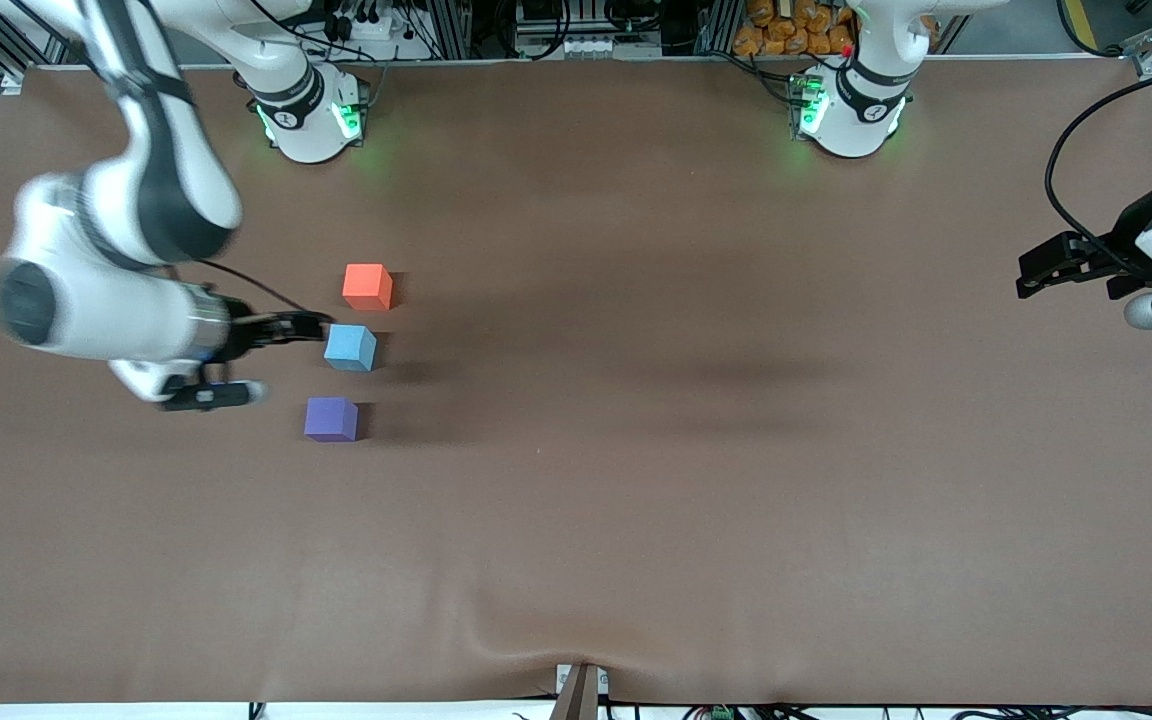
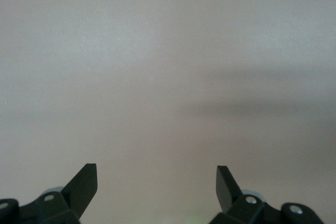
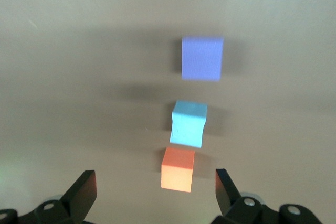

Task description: Place blue block between orange and purple blocks

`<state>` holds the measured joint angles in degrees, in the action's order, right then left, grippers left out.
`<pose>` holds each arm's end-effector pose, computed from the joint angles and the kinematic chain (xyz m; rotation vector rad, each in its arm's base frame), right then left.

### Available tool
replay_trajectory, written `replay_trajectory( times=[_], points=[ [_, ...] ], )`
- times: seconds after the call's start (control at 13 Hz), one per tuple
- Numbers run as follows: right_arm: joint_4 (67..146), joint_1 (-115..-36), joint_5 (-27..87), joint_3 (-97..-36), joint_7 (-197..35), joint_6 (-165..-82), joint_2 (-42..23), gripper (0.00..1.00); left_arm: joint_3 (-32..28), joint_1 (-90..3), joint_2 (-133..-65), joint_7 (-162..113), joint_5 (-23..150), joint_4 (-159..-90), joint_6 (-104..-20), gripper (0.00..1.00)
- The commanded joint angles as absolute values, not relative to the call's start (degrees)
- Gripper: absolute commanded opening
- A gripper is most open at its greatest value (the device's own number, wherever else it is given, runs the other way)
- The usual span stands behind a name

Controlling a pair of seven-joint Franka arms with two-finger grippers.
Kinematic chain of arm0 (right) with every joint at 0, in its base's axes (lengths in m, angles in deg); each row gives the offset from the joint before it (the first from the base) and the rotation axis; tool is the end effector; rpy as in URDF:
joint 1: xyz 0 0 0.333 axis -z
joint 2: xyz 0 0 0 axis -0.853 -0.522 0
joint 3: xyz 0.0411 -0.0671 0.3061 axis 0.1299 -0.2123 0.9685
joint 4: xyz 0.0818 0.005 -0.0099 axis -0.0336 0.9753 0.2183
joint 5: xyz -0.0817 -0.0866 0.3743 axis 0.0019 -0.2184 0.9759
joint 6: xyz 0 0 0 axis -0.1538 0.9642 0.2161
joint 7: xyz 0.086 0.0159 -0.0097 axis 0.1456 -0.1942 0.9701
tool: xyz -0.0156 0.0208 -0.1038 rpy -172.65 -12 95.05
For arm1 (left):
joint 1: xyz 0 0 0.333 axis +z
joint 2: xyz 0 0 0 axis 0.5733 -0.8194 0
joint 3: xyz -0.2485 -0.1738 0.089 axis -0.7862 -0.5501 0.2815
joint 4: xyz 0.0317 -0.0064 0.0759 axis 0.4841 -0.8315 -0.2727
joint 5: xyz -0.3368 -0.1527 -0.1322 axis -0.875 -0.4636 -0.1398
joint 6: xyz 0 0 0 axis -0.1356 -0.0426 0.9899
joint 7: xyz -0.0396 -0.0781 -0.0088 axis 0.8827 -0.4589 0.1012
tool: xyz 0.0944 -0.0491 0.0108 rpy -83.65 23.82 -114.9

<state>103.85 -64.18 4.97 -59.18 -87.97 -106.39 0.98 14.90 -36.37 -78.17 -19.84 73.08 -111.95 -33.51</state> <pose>0.5997 0.0995 0.4472 -2.9303 -0.0748 0.3306 0.5750 -0.0284 0.6058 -3.1314 0.0369 0.0705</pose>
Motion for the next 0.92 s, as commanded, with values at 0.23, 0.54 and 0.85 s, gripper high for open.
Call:
replay_trajectory(
  times=[0.23,0.54,0.85],
  points=[
    [78.91,-58.99,-3.14,-57.69,-86.57,-86.08,-1.94,1.0,14.66,-36.47,-77.78,-19.86,72.97,-110.62,-33.34,1.0],
    [74.43,-56.43,-1.73,-58.12,-86.49,-79.04,0.26,1.0,14.66,-36.38,-77.08,-19.86,72.27,-110.09,-33.34,1.0],
    [82.2,-56.69,-4.71,-58.3,-87.28,-80.41,10.43,1.0,14.58,-36.56,-76.99,-20.12,72.36,-110.44,-33.08,1.0]
  ],
)
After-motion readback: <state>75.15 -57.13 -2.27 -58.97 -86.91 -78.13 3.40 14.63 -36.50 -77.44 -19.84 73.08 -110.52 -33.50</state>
